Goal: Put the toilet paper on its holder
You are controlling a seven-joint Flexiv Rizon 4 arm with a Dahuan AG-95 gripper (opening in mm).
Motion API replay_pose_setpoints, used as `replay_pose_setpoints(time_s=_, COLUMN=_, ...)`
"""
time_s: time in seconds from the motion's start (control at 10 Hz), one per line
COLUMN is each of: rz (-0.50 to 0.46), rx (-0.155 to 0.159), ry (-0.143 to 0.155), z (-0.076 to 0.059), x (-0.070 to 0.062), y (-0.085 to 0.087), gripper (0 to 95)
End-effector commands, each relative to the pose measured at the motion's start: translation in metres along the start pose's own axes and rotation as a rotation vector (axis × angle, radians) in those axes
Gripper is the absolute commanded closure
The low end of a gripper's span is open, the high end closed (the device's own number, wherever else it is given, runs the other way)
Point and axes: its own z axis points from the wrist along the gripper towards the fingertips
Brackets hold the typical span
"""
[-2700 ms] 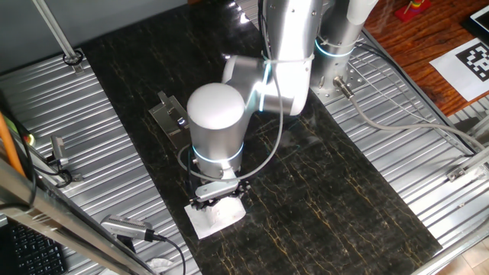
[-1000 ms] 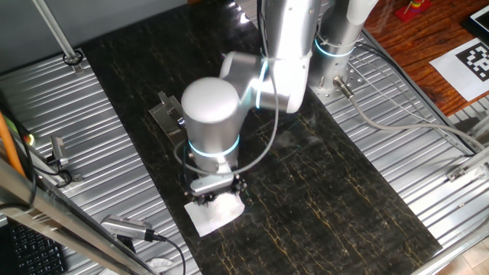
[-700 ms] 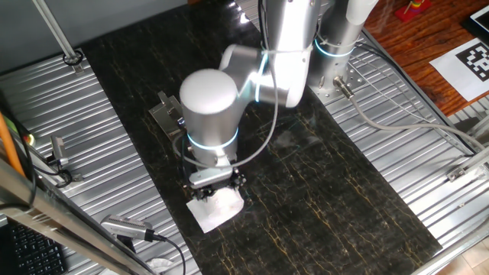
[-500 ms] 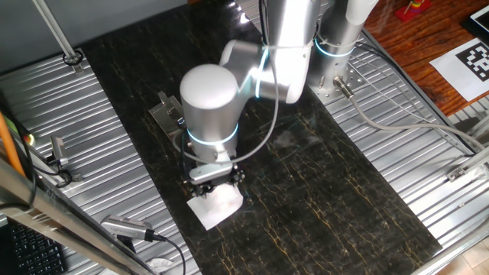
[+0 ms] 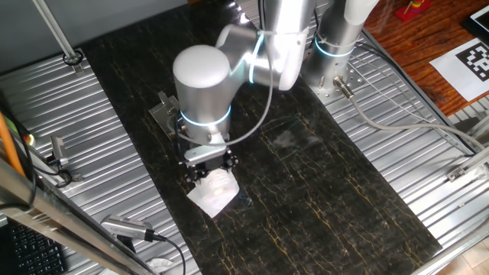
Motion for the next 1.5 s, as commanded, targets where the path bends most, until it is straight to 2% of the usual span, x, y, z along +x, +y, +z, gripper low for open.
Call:
replay_pose_setpoints(time_s=0.1, rz=0.001, rx=0.004, ry=0.014, z=-0.0034, x=0.0060, y=0.0013, gripper=95.0)
replay_pose_setpoints(time_s=0.2, rz=0.001, rx=0.005, ry=0.020, z=-0.0049, x=0.0075, y=0.0019, gripper=95.0)
replay_pose_setpoints(time_s=0.8, rz=0.027, rx=0.000, ry=0.000, z=-0.0032, x=0.0059, y=0.0013, gripper=95.0)
replay_pose_setpoints(time_s=1.0, rz=0.007, rx=-0.003, ry=0.015, z=-0.0032, x=0.0059, y=0.0013, gripper=95.0)
replay_pose_setpoints(time_s=1.2, rz=-0.055, rx=-0.004, ry=0.016, z=-0.0032, x=0.0059, y=0.0013, gripper=95.0)
replay_pose_setpoints(time_s=1.5, rz=-0.097, rx=-0.015, ry=-0.005, z=-0.0032, x=0.0059, y=0.0013, gripper=95.0)
